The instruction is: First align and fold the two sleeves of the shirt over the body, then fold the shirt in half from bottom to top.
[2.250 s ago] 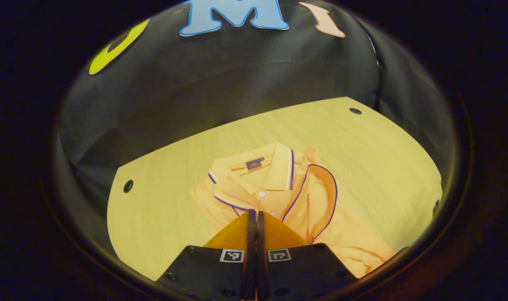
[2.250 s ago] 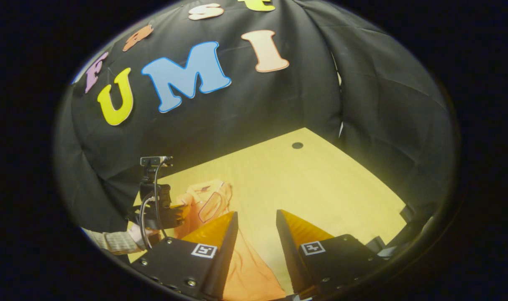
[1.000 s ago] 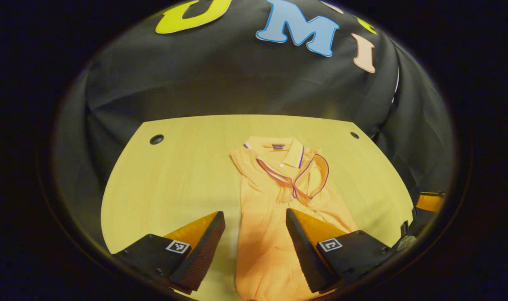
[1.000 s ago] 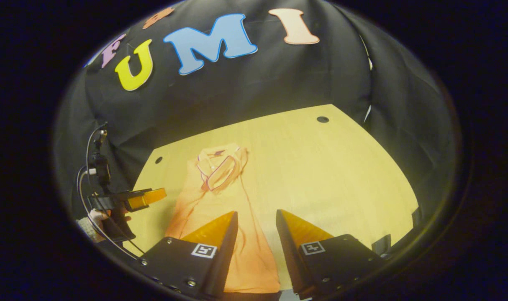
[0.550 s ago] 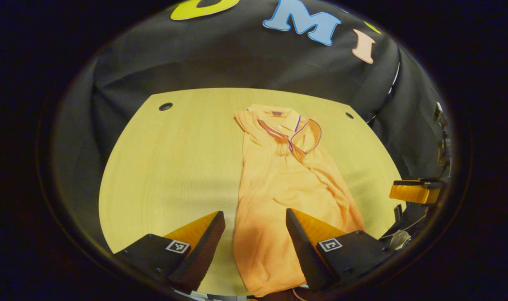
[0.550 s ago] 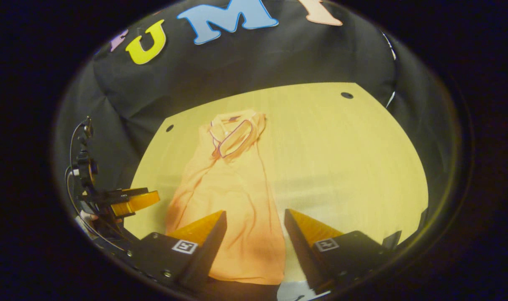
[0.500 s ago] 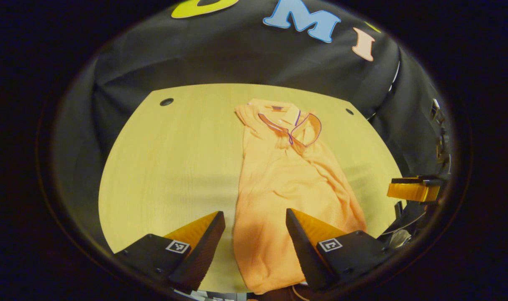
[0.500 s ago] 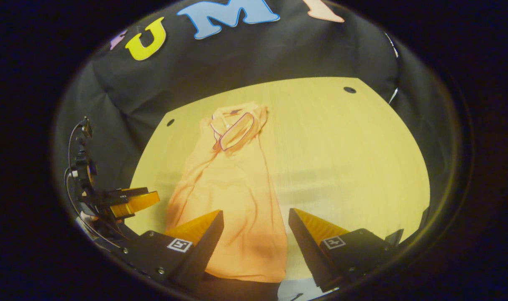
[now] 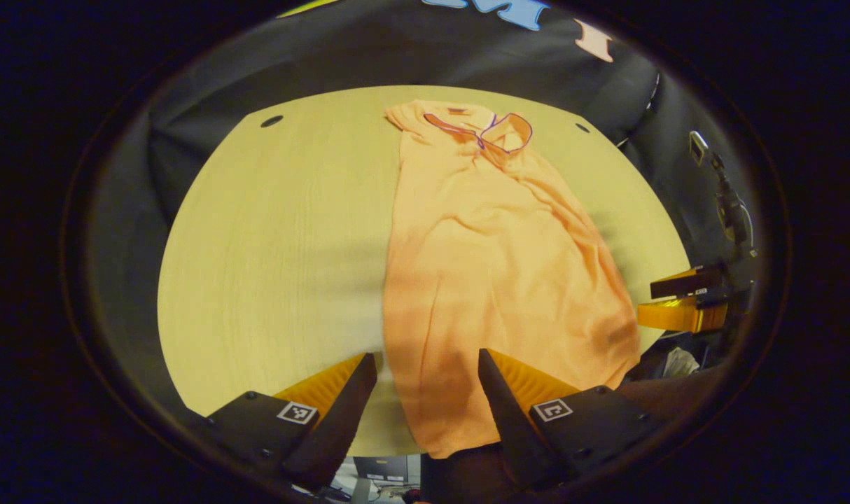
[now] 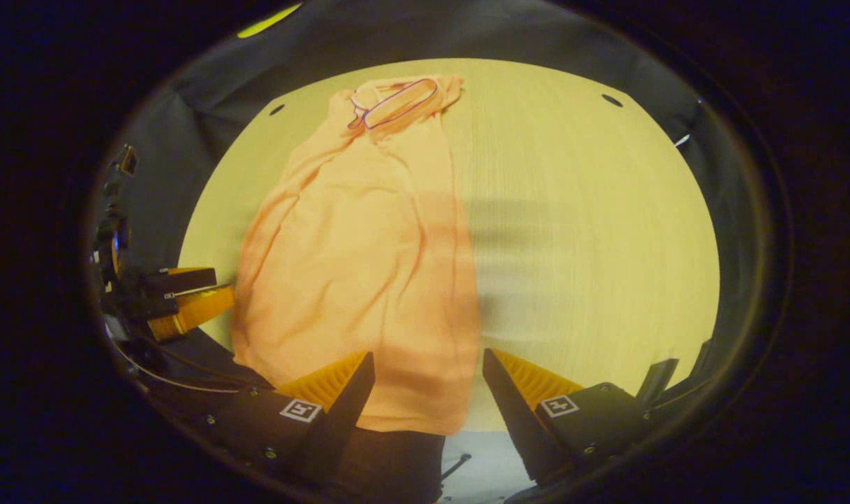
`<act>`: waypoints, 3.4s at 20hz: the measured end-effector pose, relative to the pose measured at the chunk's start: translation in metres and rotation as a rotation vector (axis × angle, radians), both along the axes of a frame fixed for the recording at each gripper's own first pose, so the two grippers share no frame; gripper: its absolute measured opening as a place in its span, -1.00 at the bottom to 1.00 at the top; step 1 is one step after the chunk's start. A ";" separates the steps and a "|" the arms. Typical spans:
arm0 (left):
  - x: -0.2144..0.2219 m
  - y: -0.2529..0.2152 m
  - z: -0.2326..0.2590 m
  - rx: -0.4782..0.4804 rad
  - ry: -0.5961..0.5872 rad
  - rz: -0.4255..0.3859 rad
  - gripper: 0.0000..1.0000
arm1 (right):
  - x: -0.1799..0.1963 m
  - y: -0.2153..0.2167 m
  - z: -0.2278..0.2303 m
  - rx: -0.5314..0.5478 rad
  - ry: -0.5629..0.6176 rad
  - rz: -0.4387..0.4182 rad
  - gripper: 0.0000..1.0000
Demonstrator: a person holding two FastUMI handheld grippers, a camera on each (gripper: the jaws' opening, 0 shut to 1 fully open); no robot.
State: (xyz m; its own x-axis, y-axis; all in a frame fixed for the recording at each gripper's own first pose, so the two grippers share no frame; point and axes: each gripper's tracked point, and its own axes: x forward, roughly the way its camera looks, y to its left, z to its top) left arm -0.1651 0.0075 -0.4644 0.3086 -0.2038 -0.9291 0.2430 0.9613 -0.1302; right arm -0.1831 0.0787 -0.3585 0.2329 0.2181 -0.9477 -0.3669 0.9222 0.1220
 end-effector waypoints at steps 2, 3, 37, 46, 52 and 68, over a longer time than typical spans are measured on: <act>-0.014 0.004 -0.010 0.025 0.027 -0.011 0.92 | -0.010 0.000 -0.010 -0.035 0.030 0.027 0.94; -0.018 0.006 -0.013 0.039 0.036 -0.016 0.92 | -0.014 -0.001 -0.014 -0.050 0.040 0.036 0.94; -0.018 -0.010 -0.043 0.111 0.129 -0.161 -0.46 | -0.008 0.001 -0.042 -0.210 0.126 0.004 -0.34; -0.018 -0.011 -0.044 0.113 0.134 -0.158 -0.78 | -0.006 0.004 -0.040 -0.234 0.116 0.049 -0.97; -0.018 -0.011 -0.043 0.112 0.131 -0.149 -0.88 | -0.008 0.003 -0.040 -0.226 0.115 0.046 -0.96; 0.071 -0.020 0.017 -0.054 0.044 0.144 -0.89 | 0.061 0.011 0.027 -0.103 -0.026 -0.092 -0.97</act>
State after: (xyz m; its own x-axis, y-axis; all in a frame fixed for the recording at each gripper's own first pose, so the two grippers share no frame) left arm -0.0940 -0.0122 -0.4474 0.2973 -0.2103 -0.9313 0.0958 0.9771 -0.1901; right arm -0.1220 0.0896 -0.3311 0.2727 0.0969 -0.9572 -0.2817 0.9594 0.0169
